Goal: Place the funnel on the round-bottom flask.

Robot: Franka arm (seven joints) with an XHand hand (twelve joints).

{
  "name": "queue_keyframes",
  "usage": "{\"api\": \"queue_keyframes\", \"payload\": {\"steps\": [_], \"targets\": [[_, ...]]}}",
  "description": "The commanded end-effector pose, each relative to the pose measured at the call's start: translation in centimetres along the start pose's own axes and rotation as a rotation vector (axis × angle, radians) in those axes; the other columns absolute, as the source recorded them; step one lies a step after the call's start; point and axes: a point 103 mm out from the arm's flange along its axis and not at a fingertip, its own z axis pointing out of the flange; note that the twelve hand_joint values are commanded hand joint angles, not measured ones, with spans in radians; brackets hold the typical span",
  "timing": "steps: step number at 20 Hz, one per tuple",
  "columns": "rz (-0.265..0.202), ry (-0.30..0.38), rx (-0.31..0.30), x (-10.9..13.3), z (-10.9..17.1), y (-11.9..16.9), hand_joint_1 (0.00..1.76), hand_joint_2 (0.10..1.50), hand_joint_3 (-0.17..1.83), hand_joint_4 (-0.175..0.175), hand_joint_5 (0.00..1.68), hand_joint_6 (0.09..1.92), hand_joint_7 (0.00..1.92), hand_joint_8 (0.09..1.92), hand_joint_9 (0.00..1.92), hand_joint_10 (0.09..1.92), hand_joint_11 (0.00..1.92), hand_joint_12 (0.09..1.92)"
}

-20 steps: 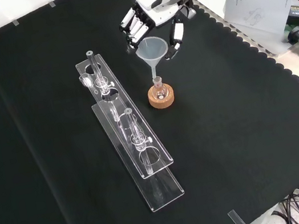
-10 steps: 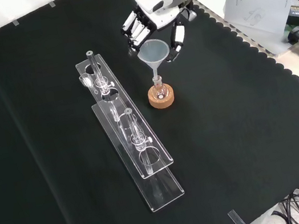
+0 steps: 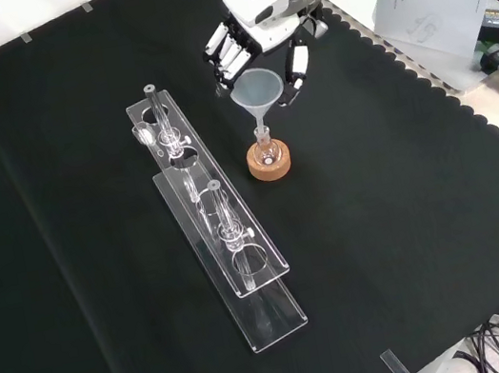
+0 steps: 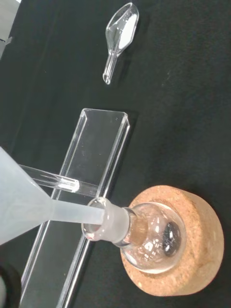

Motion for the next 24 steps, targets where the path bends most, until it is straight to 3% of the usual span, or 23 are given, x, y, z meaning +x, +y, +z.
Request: {"api": "queue_keyframes", "payload": {"steps": [1,8,24], "targets": [[-0.008,-0.005,0.008,0.7,0.6,0.1,0.85,0.71,0.59,-0.094,0.90,0.78,0.95,0.93,1.05,0.70,0.68,1.19],[-0.010,-0.029,0.010,1.7,0.9,0.0,0.85,0.71,0.59,-0.094,0.89,0.77,0.94,0.93,1.05,0.70,0.68,1.18],[-0.010,-0.039,0.040,1.5,1.7,0.2,0.85,0.71,0.59,-0.089,0.81,0.78,0.87,0.93,0.98,0.70,0.65,1.19]]}}
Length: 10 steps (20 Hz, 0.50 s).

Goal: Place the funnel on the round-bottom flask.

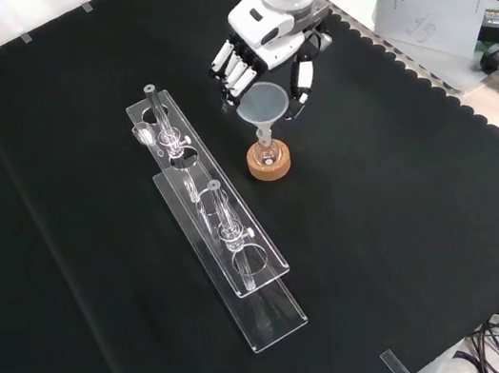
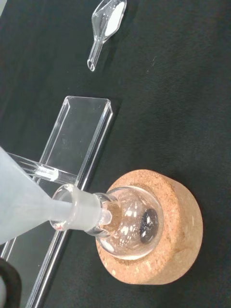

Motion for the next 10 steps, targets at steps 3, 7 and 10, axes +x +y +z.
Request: {"api": "queue_keyframes", "payload": {"steps": [3,7,10], "targets": [[-0.002,-0.009,0.006,0.26,0.13,-0.13,0.84,0.71,0.59,-0.087,0.79,0.79,0.85,0.94,0.97,0.70,0.63,1.20],[-0.002,-0.003,0.013,-0.09,0.35,-0.10,0.84,0.70,0.59,-0.087,0.77,0.79,0.83,0.93,0.95,0.71,0.62,1.21],[-0.003,0.001,0.015,-0.24,0.56,-0.21,0.83,0.70,0.59,-0.080,0.75,0.80,0.79,0.93,0.91,0.72,0.56,1.24]]}}
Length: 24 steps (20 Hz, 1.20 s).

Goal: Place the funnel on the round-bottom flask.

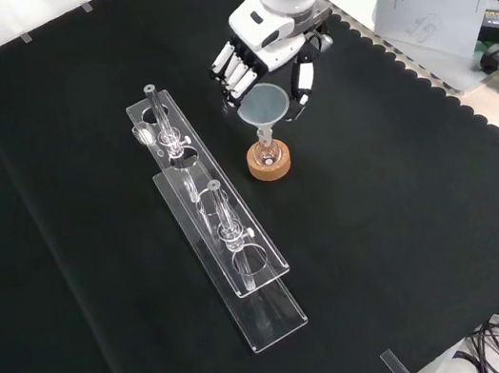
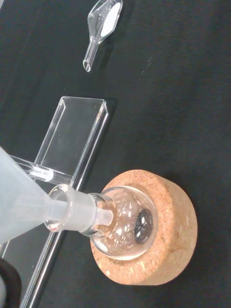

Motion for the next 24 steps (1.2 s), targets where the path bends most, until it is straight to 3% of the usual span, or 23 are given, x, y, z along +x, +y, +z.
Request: {"api": "queue_keyframes", "payload": {"steps": [1,11,24], "targets": [[-0.004,0.008,0.008,-0.3,0.4,-0.2,0.83,0.70,0.59,-0.078,0.74,0.80,0.78,0.93,0.89,0.72,0.54,1.25],[0.005,0.011,0.022,-0.1,0.7,-0.2,0.82,0.69,0.59,-0.073,0.64,0.79,0.63,0.89,0.76,0.70,0.44,1.29],[0.000,0.004,0.024,0.3,0.7,0.7,0.81,0.69,0.59,-0.072,0.60,0.77,0.60,0.87,0.74,0.69,0.42,1.30]]}}
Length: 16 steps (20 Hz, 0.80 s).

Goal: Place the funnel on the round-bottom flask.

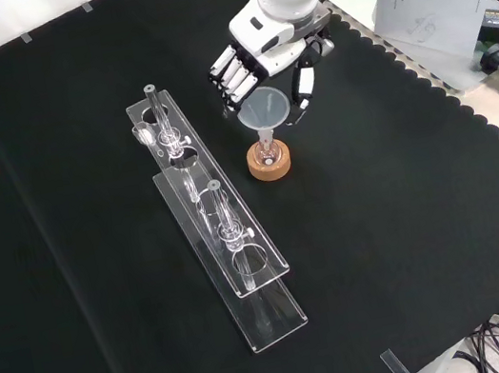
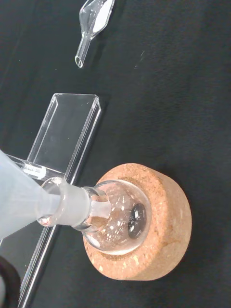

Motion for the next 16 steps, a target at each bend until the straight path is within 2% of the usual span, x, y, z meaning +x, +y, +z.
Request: {"api": "queue_keyframes", "payload": {"steps": [1,5,8,14,16], "targets": [[-0.012,-0.004,0.010,-0.15,0.18,0.56,0.81,0.69,0.59,-0.072,0.60,0.77,0.59,0.87,0.74,0.69,0.42,1.30],[-0.015,0.000,0.007,-0.14,0.33,0.39,0.80,0.68,0.59,-0.073,0.58,0.76,0.58,0.87,0.73,0.69,0.41,1.30],[-0.014,0.002,0.025,-0.15,0.39,0.24,0.78,0.66,0.58,-0.078,0.49,0.72,0.54,0.86,0.71,0.69,0.39,1.31],[-0.017,0.001,0.072,-0.14,0.65,0.03,0.70,0.63,0.53,-0.086,0.37,0.43,0.32,0.86,0.56,0.74,0.29,1.37],[-0.019,0.003,0.068,-0.13,0.66,-0.10,0.67,0.64,0.50,-0.086,0.36,0.33,0.25,0.84,0.52,0.75,0.25,1.38]]}}
